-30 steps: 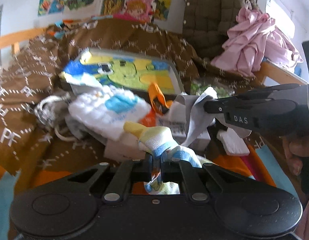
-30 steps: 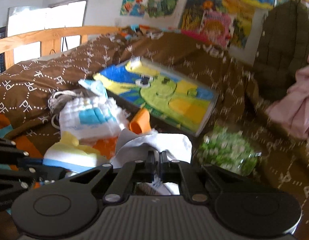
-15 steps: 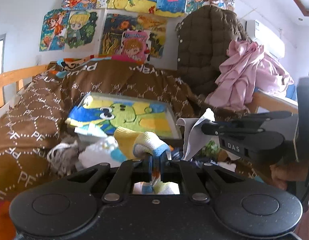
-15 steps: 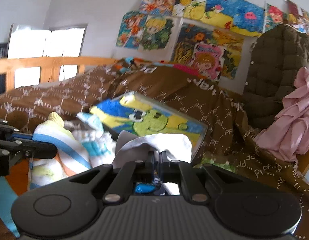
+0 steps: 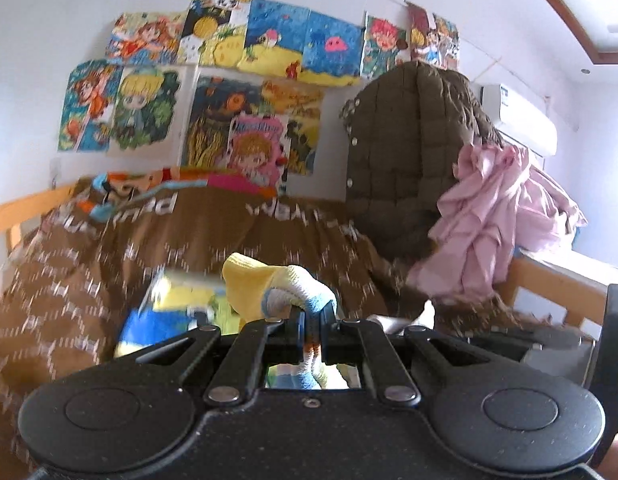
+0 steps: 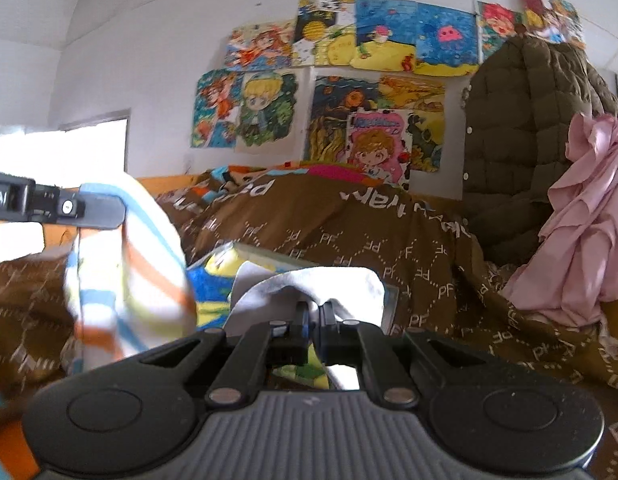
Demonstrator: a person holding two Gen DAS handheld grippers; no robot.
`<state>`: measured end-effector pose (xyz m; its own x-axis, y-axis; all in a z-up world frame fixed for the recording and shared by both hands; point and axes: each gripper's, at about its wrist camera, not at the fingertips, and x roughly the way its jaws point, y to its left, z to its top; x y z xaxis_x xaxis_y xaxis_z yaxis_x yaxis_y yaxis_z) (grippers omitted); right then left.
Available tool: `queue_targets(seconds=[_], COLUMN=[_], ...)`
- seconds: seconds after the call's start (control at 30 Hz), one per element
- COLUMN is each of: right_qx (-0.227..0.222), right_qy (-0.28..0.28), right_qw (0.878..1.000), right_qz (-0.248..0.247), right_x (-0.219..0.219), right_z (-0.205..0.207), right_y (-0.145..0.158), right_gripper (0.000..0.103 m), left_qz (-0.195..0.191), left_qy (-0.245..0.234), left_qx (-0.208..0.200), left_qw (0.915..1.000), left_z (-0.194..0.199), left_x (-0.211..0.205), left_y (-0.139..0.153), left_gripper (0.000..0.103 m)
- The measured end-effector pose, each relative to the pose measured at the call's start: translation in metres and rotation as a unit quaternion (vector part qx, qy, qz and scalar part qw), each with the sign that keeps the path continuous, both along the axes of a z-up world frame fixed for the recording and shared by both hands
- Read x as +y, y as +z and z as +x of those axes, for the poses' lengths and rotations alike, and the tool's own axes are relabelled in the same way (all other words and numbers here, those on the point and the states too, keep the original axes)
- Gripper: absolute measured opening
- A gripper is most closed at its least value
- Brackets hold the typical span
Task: Organize soft objects
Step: 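Carry both cloths into the painting tray and open both tools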
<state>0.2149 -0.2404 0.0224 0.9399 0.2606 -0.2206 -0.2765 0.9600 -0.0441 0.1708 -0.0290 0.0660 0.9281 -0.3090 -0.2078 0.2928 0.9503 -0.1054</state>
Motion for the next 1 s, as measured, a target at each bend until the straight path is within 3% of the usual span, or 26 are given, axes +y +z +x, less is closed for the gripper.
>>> queue_targets(seconds=[0.2, 0.3, 0.53, 0.73, 1.0], right_qx=[0.022, 0.044, 0.097, 0.138, 0.181], right_qy=[-0.023, -0.030, -0.039, -0.039, -0.037], right_qw=[0.998, 0.996, 0.990, 0.986, 0.979], right_qz=[0.054, 0.072, 0.091, 0.090, 0.082], right_x=[0.000, -0.001, -0.001, 0.007, 0.016], right_z=[0.066, 0.097, 0.150, 0.168, 0.179], right_y=[-0.005, -0.016, -0.044, -0.061, -0.071], right_gripper=[0.005, 0.005, 0.006, 0.006, 0.006], left_qz=[0.007, 0.009, -0.028, -0.034, 0.002], left_qy=[0.000, -0.001, 0.014, 0.029, 0.030], left_qx=[-0.011, 0.004, 0.046, 0.081, 0.128], left_qw=[0.9999, 0.9999, 0.9984, 0.9957, 0.9913], left_z=[0.077, 0.121, 0.192, 0.214, 0.220], left_x=[-0.002, -0.005, 0.003, 0.007, 0.004], left_y=[-0.002, -0.014, -0.042, -0.068, -0.094], left_gripper=[0.006, 0.006, 0.006, 0.006, 0.007])
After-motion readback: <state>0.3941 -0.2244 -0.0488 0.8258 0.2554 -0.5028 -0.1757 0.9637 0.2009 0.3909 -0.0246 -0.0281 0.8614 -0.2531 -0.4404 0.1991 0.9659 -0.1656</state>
